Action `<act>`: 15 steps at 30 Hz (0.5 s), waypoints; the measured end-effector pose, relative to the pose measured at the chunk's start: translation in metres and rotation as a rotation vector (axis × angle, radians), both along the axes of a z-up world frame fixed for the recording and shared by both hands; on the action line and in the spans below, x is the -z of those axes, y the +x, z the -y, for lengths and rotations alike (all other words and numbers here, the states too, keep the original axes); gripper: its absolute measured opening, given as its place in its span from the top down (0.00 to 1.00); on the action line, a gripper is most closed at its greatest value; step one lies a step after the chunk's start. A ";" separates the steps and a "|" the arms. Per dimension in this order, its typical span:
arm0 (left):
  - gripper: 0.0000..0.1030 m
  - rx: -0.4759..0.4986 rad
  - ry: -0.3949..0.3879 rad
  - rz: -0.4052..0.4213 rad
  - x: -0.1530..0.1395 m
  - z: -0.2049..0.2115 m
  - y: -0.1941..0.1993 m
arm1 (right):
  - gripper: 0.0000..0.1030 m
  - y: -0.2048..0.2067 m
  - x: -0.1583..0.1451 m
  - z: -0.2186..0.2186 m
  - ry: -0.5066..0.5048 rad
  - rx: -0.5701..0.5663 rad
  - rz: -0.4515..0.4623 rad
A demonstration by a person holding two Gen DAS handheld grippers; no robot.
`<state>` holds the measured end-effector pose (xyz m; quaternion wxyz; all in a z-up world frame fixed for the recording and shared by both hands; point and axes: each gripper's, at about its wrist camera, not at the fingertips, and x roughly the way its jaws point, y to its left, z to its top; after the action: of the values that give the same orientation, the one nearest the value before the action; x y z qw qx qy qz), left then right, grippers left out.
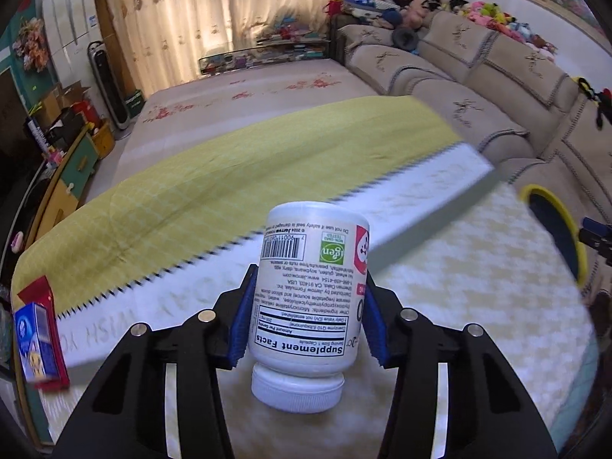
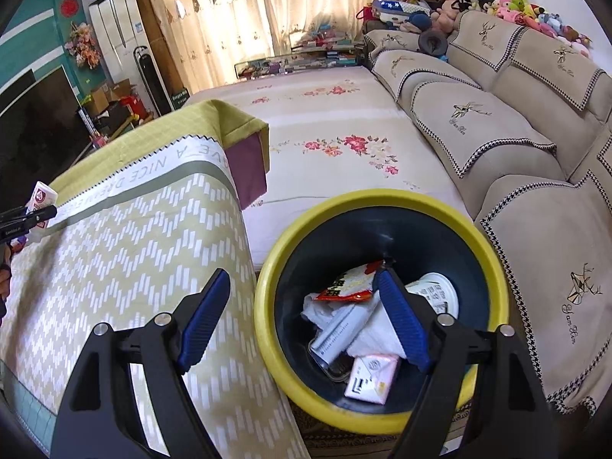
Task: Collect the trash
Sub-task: 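Carry the bottle over the bin and open the left gripper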
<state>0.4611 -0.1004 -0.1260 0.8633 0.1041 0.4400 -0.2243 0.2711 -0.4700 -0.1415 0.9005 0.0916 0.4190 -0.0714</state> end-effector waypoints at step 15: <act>0.52 0.386 -0.075 -0.017 -0.047 0.240 -0.136 | 0.26 -0.103 -0.019 0.058 -0.059 0.105 0.063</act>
<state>0.3250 -0.3402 -0.0790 0.8039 0.1524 0.4103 -0.4027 0.1686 -0.5282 -0.1229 0.9105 0.0891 0.3829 -0.1280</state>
